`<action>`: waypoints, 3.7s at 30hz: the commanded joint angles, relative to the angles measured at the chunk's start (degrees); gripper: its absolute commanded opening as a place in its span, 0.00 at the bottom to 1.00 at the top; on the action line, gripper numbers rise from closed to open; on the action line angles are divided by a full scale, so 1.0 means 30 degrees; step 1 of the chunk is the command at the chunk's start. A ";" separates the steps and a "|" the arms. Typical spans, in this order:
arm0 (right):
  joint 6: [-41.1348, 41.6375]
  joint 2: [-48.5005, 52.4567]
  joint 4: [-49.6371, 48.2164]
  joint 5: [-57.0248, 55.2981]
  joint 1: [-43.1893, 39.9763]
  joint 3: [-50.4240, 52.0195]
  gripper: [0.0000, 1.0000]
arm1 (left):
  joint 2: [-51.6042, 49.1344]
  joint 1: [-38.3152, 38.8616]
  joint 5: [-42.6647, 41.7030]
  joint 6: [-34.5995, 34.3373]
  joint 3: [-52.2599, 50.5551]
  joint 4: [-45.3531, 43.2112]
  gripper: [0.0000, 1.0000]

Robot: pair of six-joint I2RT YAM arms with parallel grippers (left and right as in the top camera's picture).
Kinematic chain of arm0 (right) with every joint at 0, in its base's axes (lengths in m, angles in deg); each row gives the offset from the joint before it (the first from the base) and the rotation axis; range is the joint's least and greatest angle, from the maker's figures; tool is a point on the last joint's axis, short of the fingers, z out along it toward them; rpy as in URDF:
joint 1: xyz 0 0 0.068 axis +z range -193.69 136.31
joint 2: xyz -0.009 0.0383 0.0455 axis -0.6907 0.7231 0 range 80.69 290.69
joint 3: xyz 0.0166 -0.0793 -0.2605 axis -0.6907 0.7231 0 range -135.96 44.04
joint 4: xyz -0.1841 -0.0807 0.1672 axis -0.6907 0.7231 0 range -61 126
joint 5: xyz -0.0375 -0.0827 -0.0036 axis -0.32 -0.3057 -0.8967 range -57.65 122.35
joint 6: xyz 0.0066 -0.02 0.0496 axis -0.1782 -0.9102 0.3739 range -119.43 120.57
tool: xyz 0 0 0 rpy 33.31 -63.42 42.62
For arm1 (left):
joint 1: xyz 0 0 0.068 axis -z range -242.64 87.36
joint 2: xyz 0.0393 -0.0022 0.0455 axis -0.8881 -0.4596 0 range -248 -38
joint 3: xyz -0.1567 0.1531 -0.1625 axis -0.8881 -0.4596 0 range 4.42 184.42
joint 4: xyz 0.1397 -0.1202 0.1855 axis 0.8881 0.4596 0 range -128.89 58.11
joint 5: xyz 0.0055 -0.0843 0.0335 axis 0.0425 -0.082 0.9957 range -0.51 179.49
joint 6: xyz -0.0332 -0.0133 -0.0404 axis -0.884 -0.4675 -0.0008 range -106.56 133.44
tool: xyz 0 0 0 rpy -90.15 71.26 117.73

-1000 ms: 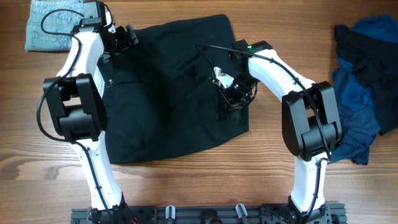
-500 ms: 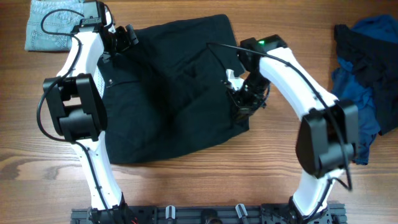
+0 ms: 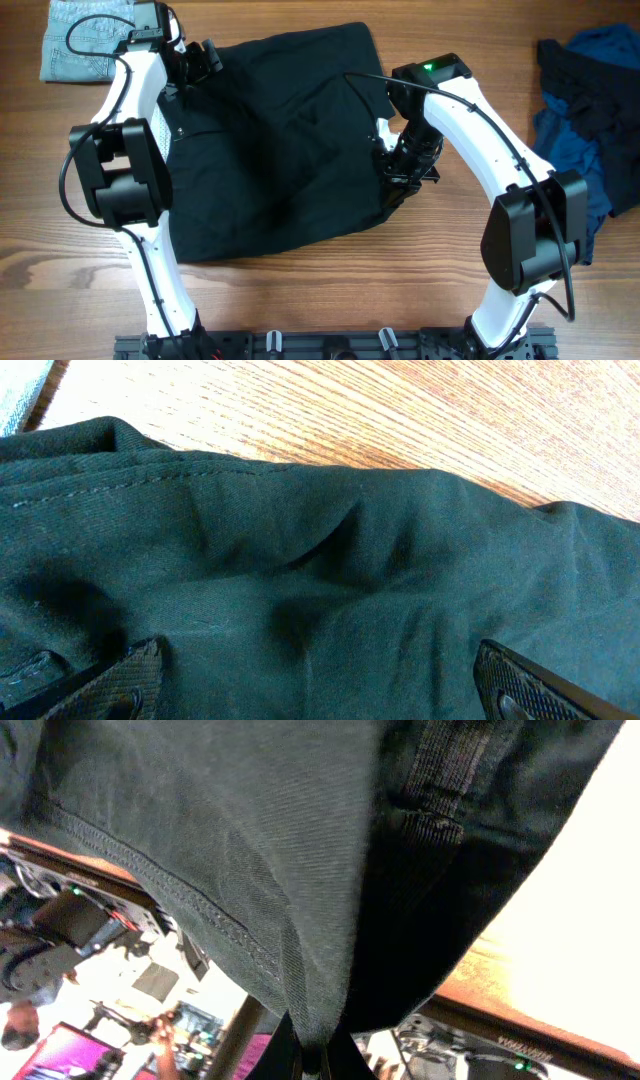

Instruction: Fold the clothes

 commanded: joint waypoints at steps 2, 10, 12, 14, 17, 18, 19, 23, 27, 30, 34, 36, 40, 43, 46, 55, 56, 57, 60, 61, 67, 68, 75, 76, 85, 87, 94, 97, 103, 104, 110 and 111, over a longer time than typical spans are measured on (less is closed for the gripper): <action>0.2594 -0.0073 0.0073 -0.0015 -0.0080 -0.0255 0.04 | 0.0656 0.0015 0.0117 0.0248 -0.0197 0.0022 1.00; 0.4044 -0.1406 0.0073 -0.1231 -0.0080 -0.0168 0.04 | 0.0656 -0.0109 0.0109 0.0240 -0.0197 0.0015 1.00; 0.4539 -0.2288 0.0073 -0.1617 -0.0087 0.0313 0.04 | 0.0656 -0.0204 0.0117 0.0240 -0.0197 -0.0022 1.00; 0.4794 -0.2878 0.0066 -0.2229 -0.0087 0.0933 0.04 | 0.0656 -0.0204 0.0117 0.0240 -0.0197 -0.0102 1.00; 0.5246 -0.3410 0.0066 -0.3191 -0.0087 0.2106 0.04 | 0.0656 -0.0233 0.0109 0.0240 -0.0197 -0.0386 1.00; 0.5493 -0.3468 0.0058 -0.3483 -0.0087 0.2521 0.05 | 0.0656 -0.0240 0.0117 0.0240 -0.0197 -0.0503 1.00; 0.5625 -0.3468 0.0058 -0.3716 -0.0087 0.2951 0.04 | 0.0656 -0.0240 0.0109 0.0240 -0.0197 -0.0634 1.00; 0.5967 -0.3461 -0.0291 -0.3993 -0.0087 0.5049 0.06 | 0.0656 -0.0255 0.0109 0.0240 -0.0197 -0.0896 1.00; 0.6550 -0.3461 -0.0641 -0.4022 -0.0087 0.6878 0.06 | 0.0656 -0.0291 0.0109 0.0240 -0.0197 -0.0896 1.00; 0.7140 -0.3461 -0.0328 -0.4459 -0.0087 0.7621 0.04 | 0.0656 -0.0328 0.0109 0.0240 -0.0197 -0.0896 1.00; 0.8153 -0.3468 0.0073 -0.5209 -0.0087 0.7919 0.33 | 0.0656 -0.0350 0.0109 0.0240 -0.0197 -0.0896 1.00; 0.8495 -0.3468 0.0066 -0.5209 -0.0087 0.7919 0.45 | 0.0656 -0.0364 0.0109 0.0240 -0.0197 -0.0896 1.00; 0.8619 -0.3461 -0.0073 -0.5297 -0.0087 0.7919 0.97 | 0.0656 -0.0364 0.0109 0.0240 -0.0197 -0.0896 1.00; 0.9005 -0.3468 -0.0583 -0.5348 -0.0087 0.7825 0.99 | 0.0656 -0.0364 0.0109 0.0240 -0.0197 -0.0896 1.00; 0.8918 -0.3468 -0.1406 -0.5355 -0.0087 0.7169 0.97 | 0.0663 -0.0364 0.0102 0.0240 -0.0197 -0.0874 1.00; 0.6346 -0.3468 -0.5945 -0.4626 -0.0087 0.3417 0.98 | 0.3031 -0.0291 0.0095 0.1333 -0.0189 -0.1042 1.00; 0.6324 -0.3468 -0.6390 -0.4619 -0.0087 0.3118 0.99 | 0.3402 -0.0270 0.0095 0.1333 -0.0189 -0.1035 1.00; 0.6331 -0.3461 -0.6754 -0.4575 -0.0087 0.2900 0.99 | 0.3730 -0.0262 0.0095 0.1341 -0.0189 -0.1035 1.00; 0.5909 -0.3468 -0.8473 -0.4240 -0.0087 0.1938 1.00 | 0.5151 -0.0211 0.0095 0.2353 -0.0189 -0.1013 1.00; 0.5799 -0.3468 -0.9012 -0.4182 -0.0087 0.1668 1.00 | 0.5595 -0.0219 0.0095 0.2586 -0.0189 -0.0962 1.00; 0.5756 -0.3468 -1.2189 -0.4102 -0.0146 0.1144 1.00 | 0.7308 -0.0219 0.0095 0.2812 -0.0197 0.0831 1.00; 0.5741 -0.3461 -1.3027 -0.4109 -0.0160 0.1144 1.00 | 0.7373 -0.0219 0.0102 0.2820 -0.0189 0.1217 1.00; 0.5355 -0.3461 -1.6393 -0.1967 -0.1399 -0.0073 1.00 | 0.7431 -0.0219 -0.1443 0.2820 -0.0189 0.3512 1.00; 0.4940 -0.3417 -1.6385 -0.1996 -0.1617 -0.0525 0.99 | 0.7431 -0.0219 -0.1559 0.2820 -0.0189 0.3767 1.00; 0.3424 -0.2878 -1.6764 -0.2987 -0.4014 -0.6783 1.00 | 0.7431 -0.0219 -0.2353 0.2812 -0.0197 0.4073 1.00; 0.3417 -0.2375 -1.7209 -0.2973 -0.4095 -0.7548 1.00 | 0.7431 -0.0219 -0.2353 0.2812 -0.0197 0.4058 1.00; 0.4124 0.0641 -1.7354 0.0867 -0.3978 -0.9049 0.99 | 0.7431 -0.0219 -0.2790 0.2630 -0.0197 0.4065 1.00; 0.3956 0.1945 -1.7493 0.1239 -0.3818 -0.9581 0.99 | 0.7431 -0.0219 -0.2900 0.1792 -0.0197 0.4058 1.00; 0.4029 0.4320 -1.8535 -0.0357 -0.3876 -0.9712 1.00 | 0.7424 -0.0219 -0.2157 0.1719 -0.0197 0.3993 1.00; 0.4532 0.4721 -1.8695 -0.0350 -0.3905 -0.9712 0.99 | 0.7424 -0.0219 -0.1996 0.1727 -0.0197 0.3993 1.00; 0.3956 0.6623 -2.0553 0.1311 -0.4095 -0.9712 0.99 | 0.7337 -0.0219 -0.1377 0.1734 -0.0554 0.4007 0.74; 0.3402 0.6849 -2.1056 0.2113 -0.4167 -0.9704 0.99 | 0.7293 -0.0219 -0.1370 0.1734 -0.0707 0.4000 0.49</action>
